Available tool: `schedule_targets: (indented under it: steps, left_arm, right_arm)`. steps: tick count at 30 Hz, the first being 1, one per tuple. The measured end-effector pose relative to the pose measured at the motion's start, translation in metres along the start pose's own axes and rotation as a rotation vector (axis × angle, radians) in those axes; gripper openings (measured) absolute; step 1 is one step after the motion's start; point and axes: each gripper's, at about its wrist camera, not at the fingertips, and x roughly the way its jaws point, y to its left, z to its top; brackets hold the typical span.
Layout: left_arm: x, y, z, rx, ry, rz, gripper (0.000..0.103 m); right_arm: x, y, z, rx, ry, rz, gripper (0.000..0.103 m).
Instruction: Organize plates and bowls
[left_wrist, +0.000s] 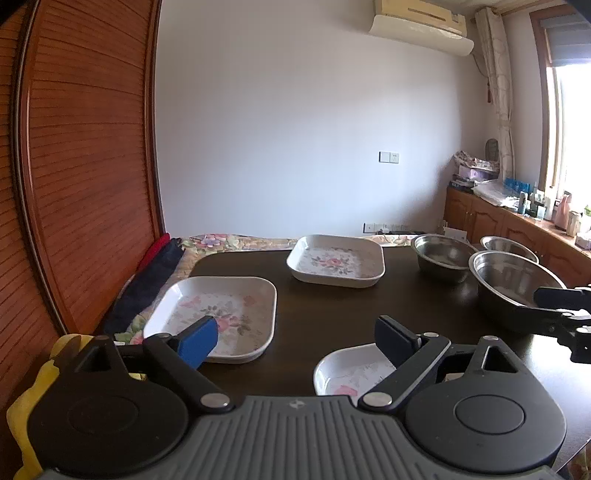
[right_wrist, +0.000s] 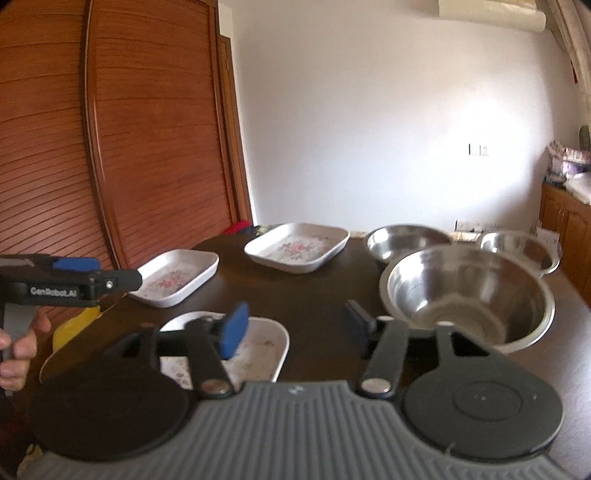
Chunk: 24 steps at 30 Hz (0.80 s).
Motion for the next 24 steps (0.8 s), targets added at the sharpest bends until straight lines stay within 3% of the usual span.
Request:
schedule_targets:
  steps: [3, 5, 6, 17, 24]
  left_arm:
    - [-0.001, 0.003, 0.002, 0.002, -0.009, 0.007, 0.103]
    - [-0.002, 0.005, 0.004, 0.006, -0.013, 0.018, 0.103]
    - [-0.002, 0.006, 0.005, 0.006, -0.014, 0.018, 0.103]
    - [0.001, 0.025, 0.018, -0.001, -0.011, 0.018, 0.103]
    - [0.023, 0.053, 0.031, -0.01, 0.019, 0.009, 0.103]
  right_arm:
    - [-0.003, 0.0, 0.002, -0.015, -0.013, 0.005, 0.081]
    - [-0.004, 0.001, 0.004, -0.022, -0.03, 0.006, 0.099]
    - [-0.004, 0.002, 0.005, -0.025, -0.035, 0.007, 0.101]
    - [0.012, 0.02, 0.022, -0.055, -0.039, 0.034, 0.103]
    - [0.045, 0.038, 0.039, -0.059, 0.027, 0.108, 0.103]
